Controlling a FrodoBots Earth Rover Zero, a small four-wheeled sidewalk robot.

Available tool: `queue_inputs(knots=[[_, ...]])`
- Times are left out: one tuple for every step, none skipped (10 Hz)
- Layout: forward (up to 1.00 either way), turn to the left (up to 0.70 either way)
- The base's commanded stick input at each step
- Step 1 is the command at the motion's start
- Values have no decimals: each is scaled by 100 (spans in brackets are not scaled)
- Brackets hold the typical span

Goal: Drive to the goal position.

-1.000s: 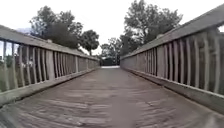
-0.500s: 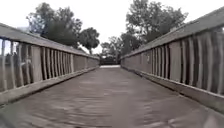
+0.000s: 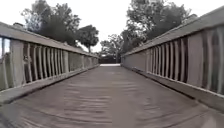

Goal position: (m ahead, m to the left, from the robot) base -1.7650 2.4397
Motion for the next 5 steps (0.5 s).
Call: queue_inputs(knots=[[30,0],[30,0],[30,0],[30,0],[0,0]])
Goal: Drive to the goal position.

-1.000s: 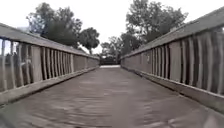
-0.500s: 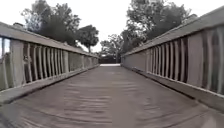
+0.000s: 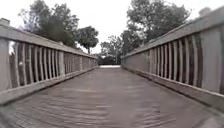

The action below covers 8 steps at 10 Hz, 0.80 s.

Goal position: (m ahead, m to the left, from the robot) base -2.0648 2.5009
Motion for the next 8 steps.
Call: queue_inputs(knots=[[0,0],[0,0],[0,4],[0,18],[0,0],[0,0],[0,23],[0,30]])
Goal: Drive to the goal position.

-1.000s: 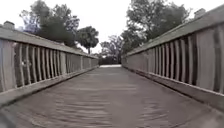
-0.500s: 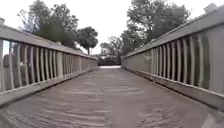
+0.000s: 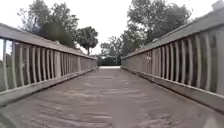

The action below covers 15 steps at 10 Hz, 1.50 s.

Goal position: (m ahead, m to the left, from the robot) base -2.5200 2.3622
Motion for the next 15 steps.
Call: queue_inputs(knots=[[0,30],[0,30],[0,30],[0,30],[0,30],[0,30],[0,30],[0,30],[0,30],[0,30],[0,30],[0,30],[0,30],[0,30],[0,30]])
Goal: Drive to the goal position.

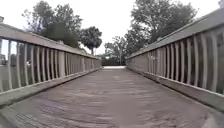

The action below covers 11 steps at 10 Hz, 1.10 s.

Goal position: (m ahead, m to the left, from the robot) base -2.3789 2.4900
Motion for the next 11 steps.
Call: queue_inputs(knots=[[0,30],[0,30],[0,30],[0,30],[0,30],[0,30],[0,30],[0,30],[0,30],[0,30],[0,30]])
